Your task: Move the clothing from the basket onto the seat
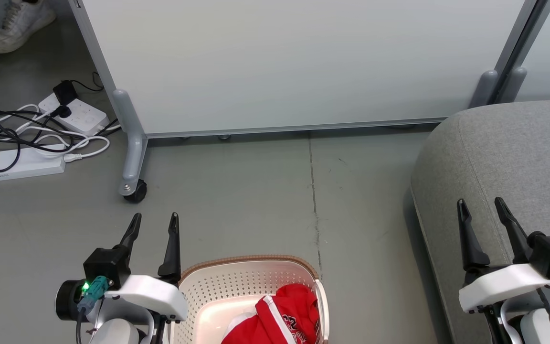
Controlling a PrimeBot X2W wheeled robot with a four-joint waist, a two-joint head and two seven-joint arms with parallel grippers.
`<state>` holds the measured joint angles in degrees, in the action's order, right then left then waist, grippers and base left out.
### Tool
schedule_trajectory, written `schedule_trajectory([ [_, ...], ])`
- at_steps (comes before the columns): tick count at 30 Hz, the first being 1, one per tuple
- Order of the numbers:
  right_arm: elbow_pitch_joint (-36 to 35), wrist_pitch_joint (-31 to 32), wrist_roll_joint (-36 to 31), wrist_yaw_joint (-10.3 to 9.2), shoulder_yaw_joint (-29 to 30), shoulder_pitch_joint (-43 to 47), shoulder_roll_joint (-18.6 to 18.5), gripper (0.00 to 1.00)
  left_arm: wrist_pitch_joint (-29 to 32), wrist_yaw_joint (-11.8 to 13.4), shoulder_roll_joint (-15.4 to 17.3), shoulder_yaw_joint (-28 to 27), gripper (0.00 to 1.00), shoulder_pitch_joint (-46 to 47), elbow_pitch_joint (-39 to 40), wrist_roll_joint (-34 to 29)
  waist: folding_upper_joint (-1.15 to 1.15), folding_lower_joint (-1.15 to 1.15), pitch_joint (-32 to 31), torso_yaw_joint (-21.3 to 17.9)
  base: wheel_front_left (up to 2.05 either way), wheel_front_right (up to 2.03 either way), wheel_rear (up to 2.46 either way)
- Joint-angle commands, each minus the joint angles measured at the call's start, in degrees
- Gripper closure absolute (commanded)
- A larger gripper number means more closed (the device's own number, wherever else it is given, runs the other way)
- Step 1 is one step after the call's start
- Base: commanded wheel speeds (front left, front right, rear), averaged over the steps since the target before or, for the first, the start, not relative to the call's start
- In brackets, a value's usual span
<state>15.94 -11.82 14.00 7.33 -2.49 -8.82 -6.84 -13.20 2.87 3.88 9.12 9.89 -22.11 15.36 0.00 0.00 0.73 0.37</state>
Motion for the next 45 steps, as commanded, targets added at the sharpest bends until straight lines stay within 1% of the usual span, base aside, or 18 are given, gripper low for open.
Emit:
schedule_trajectory([
  [1,0.5,-0.8,-0.9,0.24,-0.2,-0.6,-0.1,0.00,-0.3,0.4,0.1,-0.3,0.00,1.3,-0.2,-1.3,0.00,0.00,0.0,0.0,0.00,0.00,0.00],
  [15,4.1,-2.8,-2.9,0.21,-1.0,-1.4,0.2,0.00,-0.7,1.2,0.0,-0.1,0.00,1.2,-1.8,-4.0,0.00,0.00,0.0,0.1,0.00,0.00,0.00],
  [22,4.7,-3.6,-3.0,0.21,-1.4,-1.5,0.3,0.00,-1.0,1.5,-0.1,-0.1,0.00,1.1,-2.3,-5.0,0.00,0.00,0.2,0.0,0.00,0.00,0.00],
  [30,5.5,-3.5,-1.0,0.22,-1.2,-1.4,0.2,0.00,-1.1,1.6,-0.2,-0.4,0.00,1.1,-2.7,-2.7,0.00,0.00,0.2,0.1,0.00,0.00,0.00],
  [45,5.8,-3.5,-1.8,0.22,-1.3,-1.6,0.3,0.00,-1.2,2.3,0.0,0.1,0.00,1.3,-3.1,-1.5,0.00,0.00,0.4,0.3,0.00,0.00,0.00],
])
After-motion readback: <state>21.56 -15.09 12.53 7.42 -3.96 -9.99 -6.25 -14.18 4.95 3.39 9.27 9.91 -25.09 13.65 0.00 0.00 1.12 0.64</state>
